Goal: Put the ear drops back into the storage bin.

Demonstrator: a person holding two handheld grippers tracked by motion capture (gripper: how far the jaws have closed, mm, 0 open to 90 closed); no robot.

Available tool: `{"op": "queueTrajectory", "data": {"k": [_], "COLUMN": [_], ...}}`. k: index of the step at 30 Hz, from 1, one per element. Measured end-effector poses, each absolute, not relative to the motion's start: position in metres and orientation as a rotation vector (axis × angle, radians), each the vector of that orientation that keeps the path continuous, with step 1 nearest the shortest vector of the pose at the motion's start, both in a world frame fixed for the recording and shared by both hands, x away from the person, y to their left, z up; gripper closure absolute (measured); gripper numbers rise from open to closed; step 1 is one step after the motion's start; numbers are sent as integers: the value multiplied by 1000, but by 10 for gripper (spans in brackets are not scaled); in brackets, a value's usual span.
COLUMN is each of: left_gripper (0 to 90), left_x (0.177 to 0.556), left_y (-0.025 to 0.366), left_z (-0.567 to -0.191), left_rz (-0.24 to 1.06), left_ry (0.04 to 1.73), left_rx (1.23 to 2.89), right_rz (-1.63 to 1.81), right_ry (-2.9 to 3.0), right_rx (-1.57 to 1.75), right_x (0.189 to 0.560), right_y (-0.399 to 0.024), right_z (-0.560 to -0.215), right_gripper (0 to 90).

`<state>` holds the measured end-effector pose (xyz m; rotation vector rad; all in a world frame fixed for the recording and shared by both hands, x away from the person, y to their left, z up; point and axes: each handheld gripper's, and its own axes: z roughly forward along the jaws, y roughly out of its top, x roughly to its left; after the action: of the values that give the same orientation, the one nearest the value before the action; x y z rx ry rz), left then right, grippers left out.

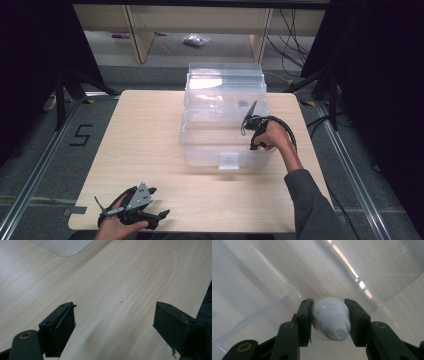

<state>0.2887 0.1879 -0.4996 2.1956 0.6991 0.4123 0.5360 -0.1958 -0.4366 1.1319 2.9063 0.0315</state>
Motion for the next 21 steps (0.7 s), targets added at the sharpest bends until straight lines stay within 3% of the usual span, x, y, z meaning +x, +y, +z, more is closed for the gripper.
{"op": "queueTrajectory", "data": {"k": [8,21], "left_gripper": [170,170], "left_x": [289,289], "left_y": [188,188], "left_z": [-500,-500], "left_rz": [416,414], "left_ry": [698,699], "left_rx": [2199,2200], "right_rz": [31,165], "right_ry": [2902,2810], "right_rx": [1154,1197], "right_x": [532,526], "right_y": [-195,-197], "right_z": [-431,-408], "right_gripper": [589,406]}}
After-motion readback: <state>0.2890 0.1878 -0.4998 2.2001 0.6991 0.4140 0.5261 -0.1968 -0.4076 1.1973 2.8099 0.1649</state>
